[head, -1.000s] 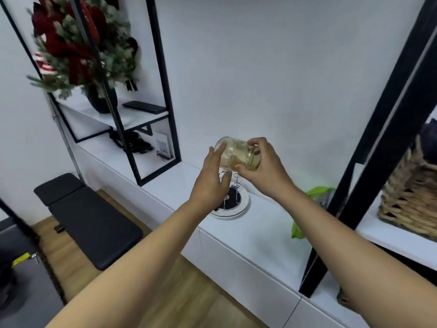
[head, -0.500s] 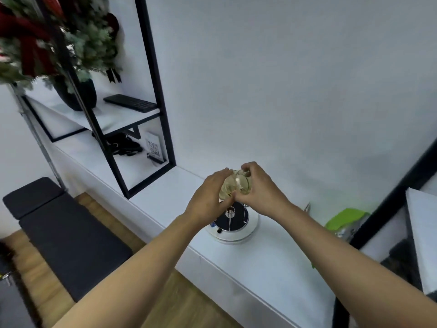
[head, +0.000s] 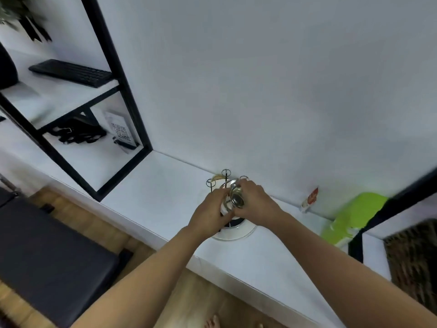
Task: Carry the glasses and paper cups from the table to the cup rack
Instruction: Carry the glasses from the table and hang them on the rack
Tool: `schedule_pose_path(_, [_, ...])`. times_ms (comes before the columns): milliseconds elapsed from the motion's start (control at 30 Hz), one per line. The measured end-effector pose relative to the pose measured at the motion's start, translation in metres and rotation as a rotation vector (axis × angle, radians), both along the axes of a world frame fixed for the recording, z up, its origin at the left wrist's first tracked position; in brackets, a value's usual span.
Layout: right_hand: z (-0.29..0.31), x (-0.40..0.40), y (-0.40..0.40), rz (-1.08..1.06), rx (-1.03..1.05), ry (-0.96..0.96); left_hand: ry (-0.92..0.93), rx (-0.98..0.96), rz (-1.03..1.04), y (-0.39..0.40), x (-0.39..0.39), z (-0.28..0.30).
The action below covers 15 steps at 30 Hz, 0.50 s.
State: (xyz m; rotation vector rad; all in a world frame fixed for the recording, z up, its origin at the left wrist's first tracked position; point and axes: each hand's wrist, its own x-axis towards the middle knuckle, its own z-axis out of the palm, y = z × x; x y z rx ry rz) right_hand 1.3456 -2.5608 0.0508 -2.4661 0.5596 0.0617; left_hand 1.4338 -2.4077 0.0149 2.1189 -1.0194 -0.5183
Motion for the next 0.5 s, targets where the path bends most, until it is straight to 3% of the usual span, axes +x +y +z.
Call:
schedule_pose_path(233, [-0.038,0.008,0.007,0.03,-0.072,0.075,0.193,-0.055,0.106,-0.005,-0.016,-0.033])
schedule_pose_path(500, [-0.079,0.016,0.01,-0.001,-0.051,0.146,0.235,-0.022,0.184,-0.018,-0.007,-0.063])
